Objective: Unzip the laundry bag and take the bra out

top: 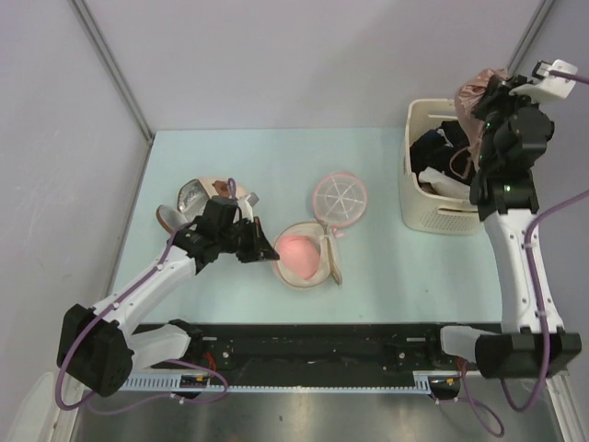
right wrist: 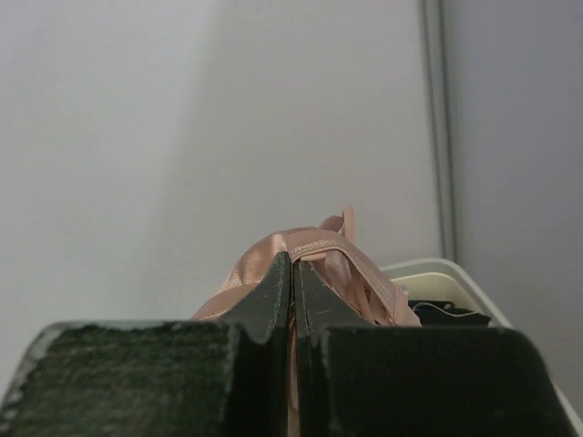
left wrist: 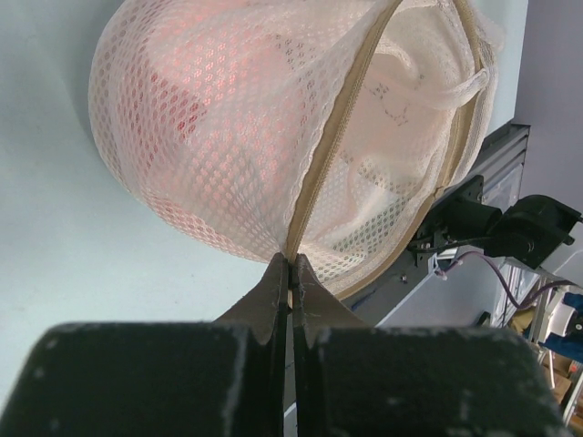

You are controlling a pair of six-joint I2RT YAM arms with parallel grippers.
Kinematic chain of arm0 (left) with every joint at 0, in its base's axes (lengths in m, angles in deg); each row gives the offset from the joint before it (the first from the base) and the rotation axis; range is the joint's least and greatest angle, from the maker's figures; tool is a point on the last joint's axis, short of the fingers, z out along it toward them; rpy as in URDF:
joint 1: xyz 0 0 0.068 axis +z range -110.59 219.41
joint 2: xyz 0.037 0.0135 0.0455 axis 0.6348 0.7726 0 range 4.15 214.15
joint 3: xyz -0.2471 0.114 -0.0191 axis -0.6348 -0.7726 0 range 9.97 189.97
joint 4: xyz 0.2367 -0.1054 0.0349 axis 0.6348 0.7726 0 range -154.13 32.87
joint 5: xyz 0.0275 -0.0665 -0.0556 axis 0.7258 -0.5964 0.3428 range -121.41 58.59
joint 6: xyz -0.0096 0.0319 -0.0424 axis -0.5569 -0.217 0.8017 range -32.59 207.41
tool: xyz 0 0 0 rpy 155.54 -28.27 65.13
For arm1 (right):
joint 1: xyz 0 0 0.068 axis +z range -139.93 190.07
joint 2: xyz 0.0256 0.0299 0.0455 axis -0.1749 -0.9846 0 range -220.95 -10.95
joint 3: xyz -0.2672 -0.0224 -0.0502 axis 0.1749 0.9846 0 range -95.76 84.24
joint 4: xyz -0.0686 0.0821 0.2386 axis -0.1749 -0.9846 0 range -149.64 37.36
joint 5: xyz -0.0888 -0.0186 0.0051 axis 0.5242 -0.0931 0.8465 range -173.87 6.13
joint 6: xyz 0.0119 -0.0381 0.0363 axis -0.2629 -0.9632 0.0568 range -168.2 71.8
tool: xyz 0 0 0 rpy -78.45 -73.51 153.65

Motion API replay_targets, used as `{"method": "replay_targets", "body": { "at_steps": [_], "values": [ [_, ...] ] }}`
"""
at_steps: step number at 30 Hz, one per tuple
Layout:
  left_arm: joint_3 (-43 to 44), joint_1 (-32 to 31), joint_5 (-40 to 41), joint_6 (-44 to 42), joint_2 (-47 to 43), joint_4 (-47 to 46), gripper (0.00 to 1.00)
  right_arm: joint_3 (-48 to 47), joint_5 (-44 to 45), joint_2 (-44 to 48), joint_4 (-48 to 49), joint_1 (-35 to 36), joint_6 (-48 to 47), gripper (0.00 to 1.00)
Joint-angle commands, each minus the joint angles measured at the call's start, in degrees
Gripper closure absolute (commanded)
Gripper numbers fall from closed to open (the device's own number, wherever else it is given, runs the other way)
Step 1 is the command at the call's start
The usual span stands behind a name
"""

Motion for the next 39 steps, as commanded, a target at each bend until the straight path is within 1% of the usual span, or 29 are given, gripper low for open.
{"method": "replay_targets", "body": {
  "at_steps": [1,4,8,13,16,17,18,19,20,21,22,23,25,26,27,29,30,32,33,34,35,36,39],
  "values": [
    [0.07,-0.35,-0.94,-0.50,-1.58,-0.36,1.00,-4.19,-8.24,-9.68,3.31,-9.22,4.46,1.00],
    [0.33,-0.35,-1.20,-0.50,-1.32,-0.45,1.00,-5.78,-10.35,-16.36,4.71,-11.95,6.40,1.00],
    [1.30,-0.35,-1.12,-1.38,-0.44,0.61,1.00,-6.83,-10.97,-25.15,6.13,-13.02,6.67,1.00],
    [1.57,-0.27,-1.55,-1.30,0.44,-0.26,0.99,-12.97,-13.43,-39.55,0.86,-13.02,7.89,1.00],
    [0.78,-0.35,-2.87,-1.12,0.79,-1.50,1.00,-16.14,-14.66,-45.10,-2.30,-12.67,9.21,1.00],
    [0.51,-0.35,-3.05,-1.20,0.97,-2.02,1.00,-19.20,-15.88,-49.30,-3.79,-12.58,9.39,1.00],
    [0.25,-0.35,-3.22,-1.64,1.06,-1.94,1.00,-21.23,-16.59,-50.99,-7.55,-12.49,9.74,1.00],
    [0.16,-0.35,-3.22,-1.99,1.23,-1.85,1.00,-24.47,-16.94,-54.49,-9.24,-12.49,10.01,1.00],
    [0.16,-0.44,-3.05,-2.17,1.41,-1.50,1.00,-25.72,-20.43,-55.57,-11.26,-12.58,10.36,1.00],
    [0.16,-0.35,-2.96,-2.78,1.41,-1.24,1.00,-26.34,-21.16,-56.19,-11.71,-12.58,11.14,0.95],
    [0.25,-0.35,-2.87,-3.05,1.23,-0.98,1.00,-26.52,-21.69,-56.28,-11.63,-12.58,11.50,0.85],
    [0.33,-0.35,-2.70,-3.22,1.23,-0.62,1.00,-25.65,-22.13,-55.15,-10.76,-12.49,11.85,0.64],
    [0.69,-0.35,-2.52,-3.66,1.15,-0.27,1.00,-24.59,-22.48,-53.04,-9.96,-12.49,12.90,0.47],
    [0.77,-0.35,-2.69,-3.84,1.06,-0.27,0.99,-23.02,-22.66,-49.81,-9.09,-12.49,13.08,0.37],
    [0.86,-0.35,-2.78,-3.75,0.88,-0.27,1.00,-21.70,-22.49,-48.04,-8.56,-12.40,13.26,0.32],
    [0.95,-0.35,-2.87,-3.67,0.79,-0.44,1.00,-19.24,-22.04,-43.56,-6.98,-12.32,13.61,0.25],
    [1.12,-0.35,-2.96,-3.67,0.62,-0.36,1.00,-16.62,-21.87,-39.19,-6.71,-12.32,13.79,0.25],
    [1.30,-0.35,-2.70,-3.67,0.36,-0.45,0.99,-13.71,-21.17,-34.68,-6.01,-12.23,14.05,0.20],
    [1.48,-0.35,-2.61,-3.67,0.35,-0.36,1.00,-11.69,-21.25,-30.14,-6.00,-12.23,13.96,0.20],
    [1.39,-0.35,-2.52,-3.84,0.18,-0.53,1.00,-10.80,-20.73,-28.26,-6.00,-11.79,13.61,0.20],
    [1.48,-0.35,-2.43,-3.75,0.18,-0.53,1.00,-10.09,-20.12,-26.16,-6.53,-11.53,13.44,0.17],
    [1.48,-0.35,-2.35,-3.75,0.09,-0.45,0.99,-9.65,-20.20,-23.09,-7.05,-11.26,13.44,0.16],
    [1.65,-0.35,-1.91,-4.02,0.09,-0.10,1.00,-8.77,-22.21,-19.29,-11.00,-9.86,13.52,0.14]
  ]
}}
